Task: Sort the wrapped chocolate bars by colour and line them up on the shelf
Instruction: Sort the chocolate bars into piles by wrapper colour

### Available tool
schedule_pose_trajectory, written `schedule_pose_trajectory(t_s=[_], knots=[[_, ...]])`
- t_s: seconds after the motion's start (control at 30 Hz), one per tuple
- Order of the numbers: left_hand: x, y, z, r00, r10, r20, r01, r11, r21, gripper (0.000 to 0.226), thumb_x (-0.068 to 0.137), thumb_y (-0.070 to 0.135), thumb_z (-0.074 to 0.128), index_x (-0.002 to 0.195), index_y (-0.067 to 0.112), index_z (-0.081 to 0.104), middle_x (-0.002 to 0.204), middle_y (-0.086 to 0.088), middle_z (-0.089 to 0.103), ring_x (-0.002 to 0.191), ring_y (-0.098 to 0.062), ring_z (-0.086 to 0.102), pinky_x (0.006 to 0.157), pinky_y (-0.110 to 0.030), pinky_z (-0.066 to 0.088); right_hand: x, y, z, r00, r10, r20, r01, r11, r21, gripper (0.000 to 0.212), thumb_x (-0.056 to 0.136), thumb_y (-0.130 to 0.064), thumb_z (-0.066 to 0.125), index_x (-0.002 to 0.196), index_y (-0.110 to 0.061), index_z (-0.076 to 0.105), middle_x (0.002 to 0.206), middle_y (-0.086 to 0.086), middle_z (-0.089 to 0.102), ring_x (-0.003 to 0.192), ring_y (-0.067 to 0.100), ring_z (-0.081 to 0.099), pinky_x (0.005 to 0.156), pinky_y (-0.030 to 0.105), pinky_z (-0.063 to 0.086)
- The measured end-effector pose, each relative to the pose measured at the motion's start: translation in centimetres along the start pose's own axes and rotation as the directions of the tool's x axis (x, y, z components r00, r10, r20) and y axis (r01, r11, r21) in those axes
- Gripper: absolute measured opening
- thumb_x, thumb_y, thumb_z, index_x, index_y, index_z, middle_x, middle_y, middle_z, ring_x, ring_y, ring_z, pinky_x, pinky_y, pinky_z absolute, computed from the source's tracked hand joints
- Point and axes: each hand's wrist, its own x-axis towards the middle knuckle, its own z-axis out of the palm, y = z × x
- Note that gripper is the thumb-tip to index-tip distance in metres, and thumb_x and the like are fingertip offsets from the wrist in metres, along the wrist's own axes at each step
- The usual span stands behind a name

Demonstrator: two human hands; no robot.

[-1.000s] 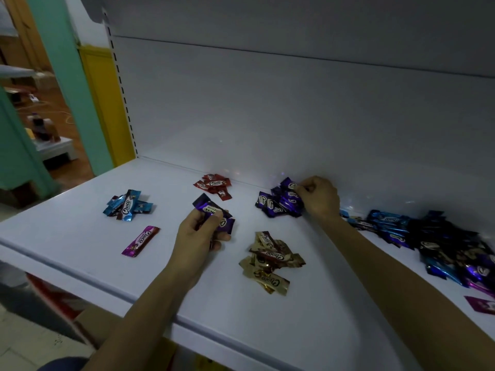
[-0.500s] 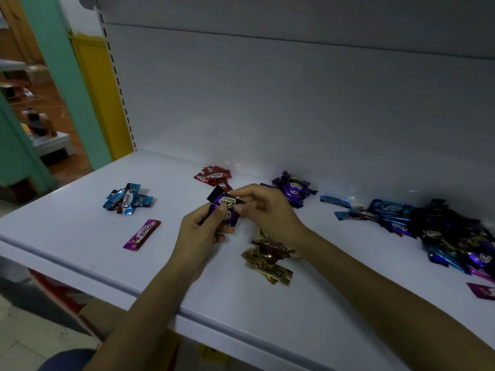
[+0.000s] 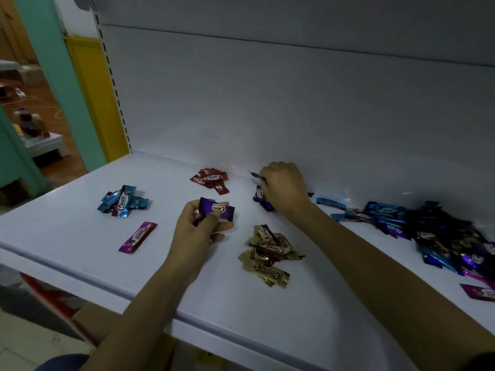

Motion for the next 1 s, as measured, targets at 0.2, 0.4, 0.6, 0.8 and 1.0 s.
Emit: schedule_pose_trajectory(t_s=[0.2, 0.4, 0.6, 0.8, 1.0], knots=[[0.1, 0.2, -0.2, 0.999, -0.032, 0.002, 0.032, 0.998, -0.052, 0.015, 0.096, 0.009, 0.052, 0.105, 0.016, 0.062, 0.099, 0.004, 0.074, 0.075, -0.008, 0.066, 0.062, -0.022, 0.047, 1.4, -0.7, 1.0, 0.938, -0.092, 0.334, 0.177, 0.956, -0.233, 0.007, 0.078, -0.012, 0.067, 0.074, -0.007, 0.064, 0.082, 0.008, 0.060, 0.078, 0.024, 0.056, 0.070, 0.029, 0.027], [0.4, 0.3, -0.4, 0.997, -0.070, 0.027, 0.073, 0.990, -0.124, 0.016, 0.096, 0.012, 0.052, 0.103, 0.016, 0.066, 0.092, 0.003, 0.074, 0.072, -0.007, 0.065, 0.064, -0.023, 0.044, -0.6, -3.1, -1.4, 0.958, 0.000, 0.288, -0.205, 0.705, 0.679, 0.046, 0.089, -0.050, 0.052, 0.072, -0.010, 0.067, 0.069, 0.003, 0.060, 0.065, 0.017, 0.057, 0.063, 0.030, 0.041], [0.4, 0.3, -0.6, 0.996, -0.077, 0.052, 0.083, 0.988, -0.130, 0.025, 0.094, 0.001, 0.047, 0.101, 0.015, 0.066, 0.088, -0.006, 0.070, 0.074, -0.012, 0.063, 0.060, -0.023, 0.047, -2.3, -6.6, -3.2, 0.883, -0.044, 0.467, -0.427, 0.337, 0.839, 0.024, 0.086, -0.013, 0.067, 0.109, -0.006, 0.067, 0.096, 0.016, 0.071, 0.082, 0.018, 0.068, 0.084, 0.035, 0.055], [0.5, 0.2, -0.4, 0.991, -0.125, 0.046, 0.132, 0.971, -0.201, 0.053, 0.092, -0.013, 0.038, 0.137, 0.015, 0.048, 0.133, -0.003, 0.051, 0.102, -0.021, 0.068, 0.078, -0.026, 0.056, -3.2, -3.7, -2.0, 0.891, 0.333, 0.309, -0.442, 0.473, 0.762, 0.007, 0.081, -0.017, 0.072, 0.084, -0.014, 0.067, 0.070, -0.006, 0.064, 0.065, 0.003, 0.058, 0.064, 0.023, 0.051], [0.9, 0.6, -1.0, 0.964, -0.264, 0.038, 0.250, 0.845, -0.473, 0.054, 0.095, -0.009, 0.035, 0.142, 0.017, 0.043, 0.130, -0.020, 0.056, 0.107, -0.038, 0.064, 0.087, -0.050, 0.054, -0.2, -0.1, -0.2, 0.979, 0.193, 0.066, -0.203, 0.891, 0.406, 0.004, 0.083, -0.014, 0.068, 0.084, -0.011, 0.068, 0.088, 0.005, 0.059, 0.077, 0.015, 0.051, 0.064, 0.028, 0.039]])
